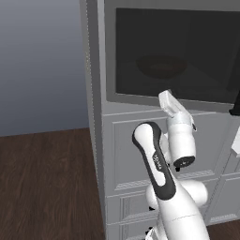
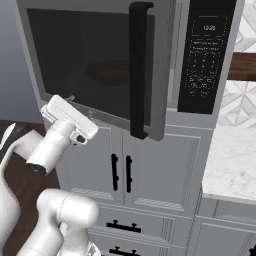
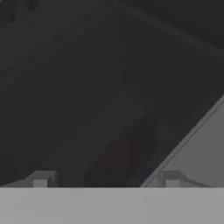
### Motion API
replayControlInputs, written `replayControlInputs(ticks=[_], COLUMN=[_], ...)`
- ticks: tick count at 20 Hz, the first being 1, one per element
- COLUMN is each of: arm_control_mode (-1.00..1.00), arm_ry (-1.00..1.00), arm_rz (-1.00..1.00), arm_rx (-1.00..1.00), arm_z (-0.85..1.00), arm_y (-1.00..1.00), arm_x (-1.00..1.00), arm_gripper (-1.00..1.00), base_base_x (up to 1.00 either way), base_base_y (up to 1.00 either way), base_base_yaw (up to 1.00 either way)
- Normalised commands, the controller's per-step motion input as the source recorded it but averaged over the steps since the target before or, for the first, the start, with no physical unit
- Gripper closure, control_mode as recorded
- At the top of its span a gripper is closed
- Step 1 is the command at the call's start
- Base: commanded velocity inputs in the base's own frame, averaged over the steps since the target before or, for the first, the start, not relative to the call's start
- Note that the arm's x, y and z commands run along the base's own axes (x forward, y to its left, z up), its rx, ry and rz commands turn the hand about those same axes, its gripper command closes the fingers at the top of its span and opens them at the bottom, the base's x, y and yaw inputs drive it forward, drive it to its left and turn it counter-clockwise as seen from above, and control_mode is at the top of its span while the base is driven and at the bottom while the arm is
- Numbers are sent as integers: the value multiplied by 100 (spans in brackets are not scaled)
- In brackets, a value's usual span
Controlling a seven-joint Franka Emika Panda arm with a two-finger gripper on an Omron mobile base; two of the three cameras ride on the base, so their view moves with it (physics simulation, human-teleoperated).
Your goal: Open the microwave, place the bowl with waffle inside the microwave, then close the microwave door and turn it on.
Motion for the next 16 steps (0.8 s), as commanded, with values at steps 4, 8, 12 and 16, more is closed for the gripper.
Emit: replayControlInputs(ticks=[4,8,12,16], arm_control_mode=[-100,-100,-100,-100], arm_ry=[35,23,13,12], arm_rz=[-1,-2,0,0], arm_rx=[-9,-7,-3,-5], arm_z=[12,9,28,24], arm_y=[-18,-1,0,0], arm_x=[12,20,31,41], arm_gripper=[-100,-100,-100,-100], base_base_x=[0,0,0,0], base_base_y=[0,0,0,0], base_base_yaw=[0,0,0,0])
